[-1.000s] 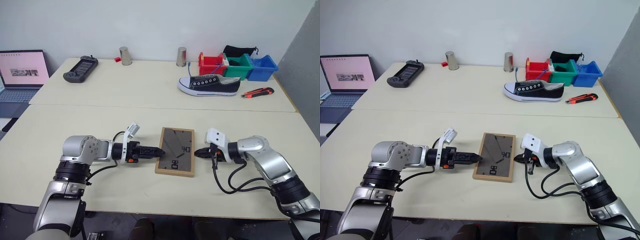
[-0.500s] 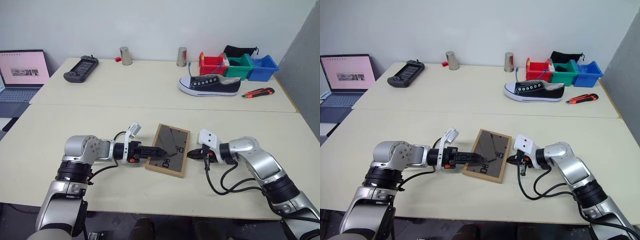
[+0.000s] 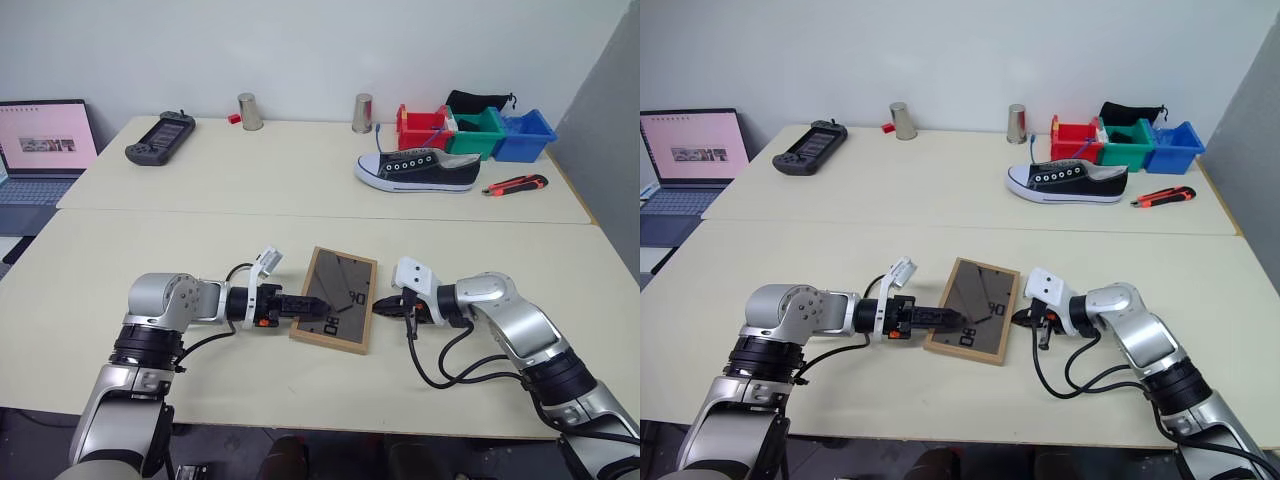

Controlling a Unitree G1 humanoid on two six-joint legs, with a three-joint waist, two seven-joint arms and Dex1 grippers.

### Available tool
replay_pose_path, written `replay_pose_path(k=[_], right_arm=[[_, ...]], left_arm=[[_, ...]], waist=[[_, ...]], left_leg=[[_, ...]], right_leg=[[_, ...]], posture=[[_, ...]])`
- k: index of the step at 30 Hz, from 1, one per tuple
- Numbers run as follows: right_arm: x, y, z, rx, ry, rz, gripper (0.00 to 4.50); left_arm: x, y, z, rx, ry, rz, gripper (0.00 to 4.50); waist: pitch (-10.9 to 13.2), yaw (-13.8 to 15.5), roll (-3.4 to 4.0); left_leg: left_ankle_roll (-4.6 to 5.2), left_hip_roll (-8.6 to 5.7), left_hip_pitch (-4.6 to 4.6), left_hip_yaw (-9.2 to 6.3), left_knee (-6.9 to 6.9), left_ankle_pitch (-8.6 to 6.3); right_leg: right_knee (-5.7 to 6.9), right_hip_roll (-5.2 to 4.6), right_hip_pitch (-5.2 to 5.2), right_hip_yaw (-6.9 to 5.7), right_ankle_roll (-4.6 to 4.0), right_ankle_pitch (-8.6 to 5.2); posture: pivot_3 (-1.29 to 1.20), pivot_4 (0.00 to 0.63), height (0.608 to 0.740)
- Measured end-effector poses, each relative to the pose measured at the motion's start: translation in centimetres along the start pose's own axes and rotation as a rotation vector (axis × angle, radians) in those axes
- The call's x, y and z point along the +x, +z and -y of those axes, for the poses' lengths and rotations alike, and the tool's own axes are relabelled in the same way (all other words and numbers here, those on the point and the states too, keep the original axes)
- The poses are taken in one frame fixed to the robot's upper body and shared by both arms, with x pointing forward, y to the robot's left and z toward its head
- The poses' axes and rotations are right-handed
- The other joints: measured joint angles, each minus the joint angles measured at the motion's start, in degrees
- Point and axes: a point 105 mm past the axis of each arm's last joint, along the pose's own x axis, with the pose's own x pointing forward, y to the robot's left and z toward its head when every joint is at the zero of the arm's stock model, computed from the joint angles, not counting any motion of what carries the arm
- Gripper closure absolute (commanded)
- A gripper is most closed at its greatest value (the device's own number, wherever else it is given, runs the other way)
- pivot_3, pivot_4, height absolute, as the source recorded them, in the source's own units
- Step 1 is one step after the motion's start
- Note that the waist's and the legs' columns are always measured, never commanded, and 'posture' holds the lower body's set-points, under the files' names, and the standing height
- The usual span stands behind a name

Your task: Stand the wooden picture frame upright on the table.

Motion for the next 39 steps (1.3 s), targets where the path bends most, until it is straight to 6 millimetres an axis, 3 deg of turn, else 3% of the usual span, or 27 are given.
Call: replay_pose_path(k=[6, 11, 25, 28, 31, 33, 34, 36, 39], right_arm=[[0.4, 0.3, -0.2, 0.001, 0.007, 0.011, 4.50], [0.6, 0.4, -0.2, -0.005, 0.004, 0.007, 4.50], [0.3, 0.1, 0.0, 0.003, -0.002, -0.005, 4.50], [-1.8, -0.6, 0.9, 0.004, -0.032, -0.038, 4.50], [-6.0, -1.1, 2.8, 0.007, -0.108, -0.081, 4.50], [-7.6, -1.0, 3.3, 0.015, -0.123, -0.080, 4.50], [-8.0, -0.6, 3.3, 0.032, -0.105, -0.069, 4.15], [-9.5, 1.5, 3.5, 0.091, -0.052, -0.004, 3.79], [-11.2, 6.4, 4.0, 0.114, -0.001, 0.126, 3.09]], left_arm=[[0.3, -0.4, 0.0, -0.014, -0.012, -0.011, 2.58], [0.4, -0.5, 0.7, -0.031, -0.069, -0.014, 3.08], [0.6, -0.3, 0.9, -0.035, -0.085, 0.013, 3.15], [0.6, -0.1, 1.0, -0.060, -0.085, 0.027, 3.15], [-0.5, 0.4, 1.3, -0.085, -0.066, 0.064, 3.15], [-1.1, 0.6, 1.3, -0.093, -0.055, 0.082, 3.15], [-1.4, 0.6, 1.6, -0.100, -0.061, 0.092, 3.15], [-1.8, 0.6, 2.3, -0.109, -0.097, 0.117, 3.15], [-1.7, 0.7, 3.0, -0.105, -0.123, 0.149, 3.15]], waist=[[0.0, 0.0, 0.00], [0.0, 0.0, 0.00], [0.0, 0.1, -0.01], [0.0, 0.3, -0.02], [0.0, 0.0, -0.03], [0.0, -0.4, -0.03], [0.1, -0.7, -0.02], [0.1, -1.3, 0.03], [0.1, -1.4, 0.02]], left_leg=[[0.00, 0.01, -0.02, -0.01, 0.00, 0.00], [0.00, 0.02, -0.01, -0.01, 0.00, 0.00], [0.00, 0.01, -0.03, -0.01, 0.02, 0.00], [0.00, -0.02, -0.12, -0.04, 0.04, 0.00], [0.01, 0.02, -0.15, -0.07, -0.02, -0.01], [0.01, 0.07, -0.14, -0.03, -0.06, -0.01], [0.01, 0.08, -0.15, -0.01, -0.07, -0.01], [0.01, 0.06, -0.20, 0.02, -0.05, 0.00], [0.01, 0.08, -0.16, -0.02, -0.04, 0.00]], right_leg=[[-0.01, 0.00, -0.02, -0.01, 0.00, 0.00], [0.00, 0.01, -0.02, -0.01, 0.00, 0.00], [-0.03, 0.00, 0.00, -0.02, 0.00, 0.00], [-0.11, -0.03, -0.02, -0.05, 0.01, 0.00], [-0.17, 0.00, -0.05, -0.09, 0.00, 0.00], [-0.19, 0.03, -0.07, -0.06, 0.00, 0.00], [-0.19, 0.04, -0.11, -0.03, 0.00, 0.00], [-0.17, 0.02, -0.15, 0.00, 0.00, 0.00], [-0.17, 0.03, -0.10, -0.05, 0.00, 0.01]], posture=[[0.00, 0.150, 0.740], [0.00, 0.150, 0.740], [0.00, 0.150, 0.740], [0.00, 0.150, 0.740], [0.00, 0.150, 0.740], [0.00, 0.150, 0.740], [0.00, 0.150, 0.740], [0.00, 0.150, 0.740], [0.00, 0.150, 0.740]])
